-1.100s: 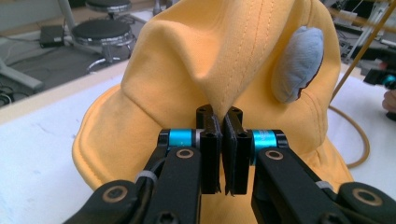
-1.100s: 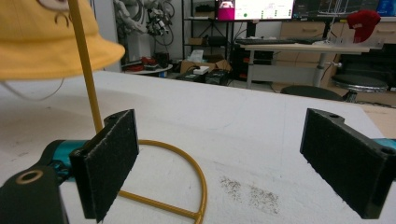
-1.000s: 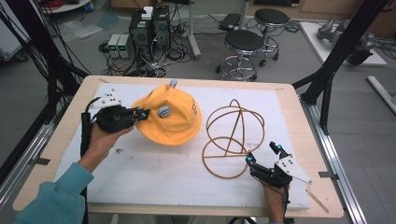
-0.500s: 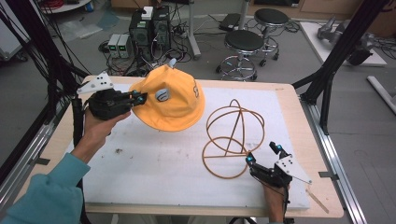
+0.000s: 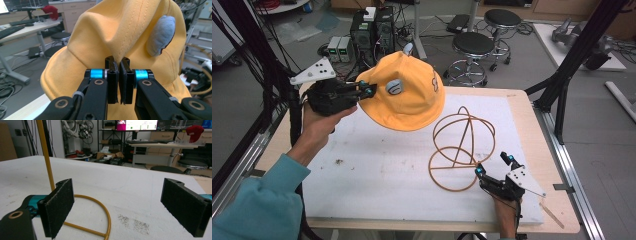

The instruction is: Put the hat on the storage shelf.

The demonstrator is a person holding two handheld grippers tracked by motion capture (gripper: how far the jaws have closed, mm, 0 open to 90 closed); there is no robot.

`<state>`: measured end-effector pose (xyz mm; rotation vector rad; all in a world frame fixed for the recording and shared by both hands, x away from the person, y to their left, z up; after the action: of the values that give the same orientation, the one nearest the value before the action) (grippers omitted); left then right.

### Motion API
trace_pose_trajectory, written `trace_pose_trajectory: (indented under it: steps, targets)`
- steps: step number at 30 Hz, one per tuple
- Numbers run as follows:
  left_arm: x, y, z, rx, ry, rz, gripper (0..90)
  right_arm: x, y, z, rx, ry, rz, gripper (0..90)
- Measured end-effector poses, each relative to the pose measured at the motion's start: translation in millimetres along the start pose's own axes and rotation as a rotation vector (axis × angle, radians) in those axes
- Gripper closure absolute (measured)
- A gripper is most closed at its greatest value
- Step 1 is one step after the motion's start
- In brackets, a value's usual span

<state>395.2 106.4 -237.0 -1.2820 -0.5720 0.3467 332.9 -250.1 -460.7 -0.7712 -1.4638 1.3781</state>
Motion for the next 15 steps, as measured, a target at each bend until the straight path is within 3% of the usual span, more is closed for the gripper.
trace_pose_trajectory:
  steps: [8,15]
  targets:
    - [-22.1,-25.8,-21.0,-0.039,0.057,-0.014,86.0,0.1,-0.3,-0.3,-0.002,-0.002,0.001,10.4]
    - [-44.4,-35.1,-42.0,-0.058,0.116,-0.005,86.0,0.4,-0.2,-0.2,-0.001,-0.003,0.000,10.4]
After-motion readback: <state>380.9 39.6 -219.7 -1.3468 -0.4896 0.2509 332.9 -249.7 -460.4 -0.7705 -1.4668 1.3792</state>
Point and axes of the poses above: each handheld gripper's, and its own axes: z roughly backward along the jaws, y roughly out of its underside, x roughly to its left, the point moved 9 cm from there along -z, roughly forward along the jaws, and after that the axes turned 12 degrees about -z, right-handed, at the moved point
